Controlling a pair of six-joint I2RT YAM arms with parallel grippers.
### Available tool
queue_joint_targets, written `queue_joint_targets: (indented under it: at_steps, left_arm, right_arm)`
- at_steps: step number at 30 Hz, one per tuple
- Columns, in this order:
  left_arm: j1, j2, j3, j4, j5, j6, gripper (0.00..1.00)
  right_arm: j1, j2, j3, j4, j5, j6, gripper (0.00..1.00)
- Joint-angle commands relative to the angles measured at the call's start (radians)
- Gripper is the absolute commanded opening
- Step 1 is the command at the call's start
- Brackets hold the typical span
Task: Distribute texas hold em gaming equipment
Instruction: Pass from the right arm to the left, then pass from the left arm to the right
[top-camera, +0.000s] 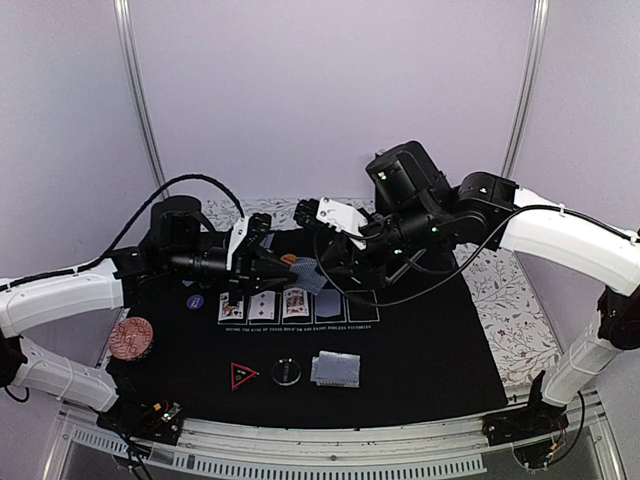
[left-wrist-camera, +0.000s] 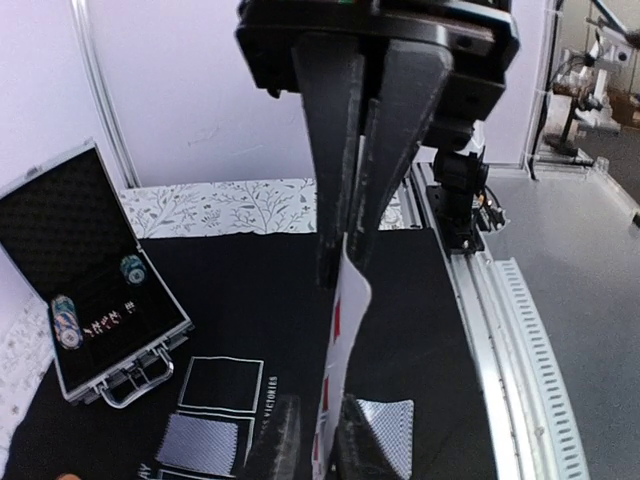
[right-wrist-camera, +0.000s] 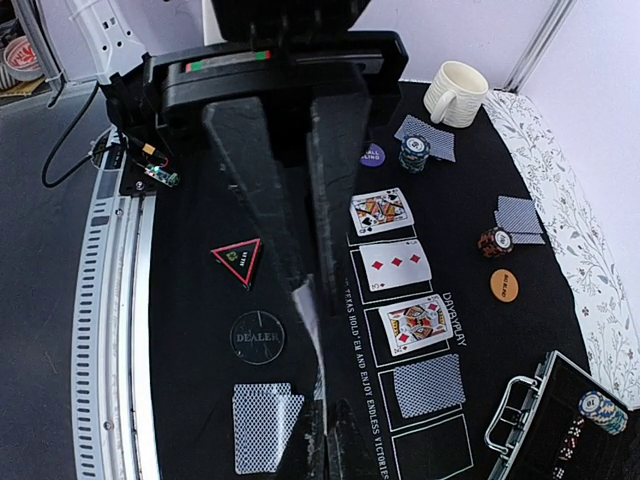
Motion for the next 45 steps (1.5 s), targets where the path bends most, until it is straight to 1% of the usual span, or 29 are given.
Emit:
queue_joint_targets:
  at_steps: [1,3,4,6,7,8,9,10,11,12,13,14,15,17,19,20,23,24,27,30,32,33,35,39,40,42,43,44,45]
  left_arm:
    - [-0.027,0.021,0.024,-0.021,-0.026,0.015,0.0]
    - [-0.029,0.018,0.028,-0.021,-0.035,0.007,0.0]
    - [-0.029,0.012,0.028,-0.016,-0.041,-0.002,0.0]
    - [-0.027,-0.013,0.013,0.033,-0.069,-0.043,0.0]
    - [-0.023,-0.03,-0.003,0.066,-0.08,-0.065,0.0]
    - [-0.019,-0.05,-0.019,0.117,-0.085,-0.086,0.0]
    - [-0.012,-0.077,-0.038,0.16,-0.087,-0.109,0.0]
    - [-0.003,-0.09,-0.06,0.205,-0.085,-0.134,0.0]
    - [0.005,-0.109,-0.08,0.252,-0.081,-0.161,0.0]
    - [0.011,-0.125,-0.101,0.292,-0.079,-0.188,0.0]
    - [0.016,-0.13,-0.114,0.322,-0.078,-0.204,0.0]
    - [0.019,-0.129,-0.119,0.331,-0.077,-0.215,0.0]
    - [0.018,-0.124,-0.116,0.33,-0.075,-0.222,0.0]
    - [0.019,-0.106,-0.106,0.323,-0.068,-0.236,0.0]
    - [0.019,-0.095,-0.101,0.321,-0.058,-0.243,0.0]
    - [0.019,-0.094,-0.101,0.321,-0.057,-0.245,0.0]
    - [0.019,-0.096,-0.102,0.319,-0.068,-0.24,0.0]
    - [0.019,-0.097,-0.103,0.32,-0.069,-0.237,0.0]
    - [0.018,-0.094,-0.103,0.315,-0.067,-0.232,0.0]
    - [0.019,-0.092,-0.1,0.311,-0.065,-0.229,0.0]
    - [0.019,-0.094,-0.101,0.312,-0.063,-0.229,0.0]
    - [0.019,-0.095,-0.1,0.313,-0.06,-0.23,0.0]
    - [0.019,-0.097,-0.1,0.313,-0.056,-0.227,0.0]
    - [0.02,-0.09,-0.096,0.298,-0.056,-0.219,0.0]
    - [0.02,-0.086,-0.09,0.287,-0.07,-0.218,0.04]
    - [0.02,-0.079,-0.074,0.256,-0.133,-0.21,0.4]
    - [0.02,-0.078,-0.069,0.246,-0.173,-0.205,0.51]
    - [0.02,-0.078,-0.067,0.236,-0.219,-0.199,0.54]
    - [0.021,-0.077,-0.064,0.223,-0.271,-0.191,0.55]
  right_arm:
    - [0.008,0.001,0.019,0.02,-0.003,-0.018,0.02]
    - [0.008,-0.008,0.003,0.045,-0.002,-0.02,0.04]
    - [0.008,-0.023,-0.015,0.085,0.016,-0.018,0.09]
    - [0.005,-0.066,-0.08,0.186,0.074,0.004,0.17]
    - [-0.002,-0.092,-0.131,0.262,0.078,0.014,0.29]
    - [-0.017,-0.123,-0.185,0.339,0.044,0.039,0.39]
    - [-0.036,-0.147,-0.245,0.435,-0.013,0.067,0.48]
    - [-0.055,-0.173,-0.304,0.536,-0.084,0.135,0.55]
    - [-0.07,-0.194,-0.366,0.658,-0.138,0.181,0.58]
    - [-0.077,-0.211,-0.462,0.785,-0.177,0.245,0.6]
    - [-0.079,-0.221,-0.517,0.893,-0.209,0.313,0.61]
    - [-0.08,-0.225,-0.565,0.995,-0.229,0.343,0.62]
    - [-0.08,-0.22,-0.597,1.071,-0.238,0.396,0.62]
    - [-0.08,-0.199,-0.609,1.141,-0.222,0.448,0.61]
    - [-0.08,-0.18,-0.606,1.171,-0.198,0.47,0.56]
    - [-0.08,-0.172,-0.608,1.193,-0.214,0.474,0.53]
    - [-0.08,-0.146,-0.602,1.223,-0.265,0.481,0.52]
    - [-0.079,-0.14,-0.599,1.226,-0.269,0.485,0.51]
    - [-0.08,-0.124,-0.589,1.231,-0.266,0.494,0.4]
    - [-0.08,-0.121,-0.583,1.23,-0.247,0.5,0.23]
    - [-0.081,-0.123,-0.582,1.229,-0.241,0.5,0.08]
    - [-0.085,-0.122,-0.582,1.225,-0.244,0.505,0.04]
    - [-0.093,-0.117,-0.579,1.214,-0.252,0.52,0.02]
    - [-0.13,-0.119,-0.565,1.16,-0.252,0.56,0.02]
    - [-0.147,-0.12,-0.557,1.126,-0.253,0.581,0.02]
    - [-0.201,-0.121,-0.524,1.011,-0.236,0.609,0.02]
    - [-0.228,-0.117,-0.502,0.931,-0.222,0.627,0.02]
    - [-0.256,-0.108,-0.477,0.841,-0.207,0.636,0.02]
    - [-0.288,-0.094,-0.451,0.735,-0.196,0.645,0.02]
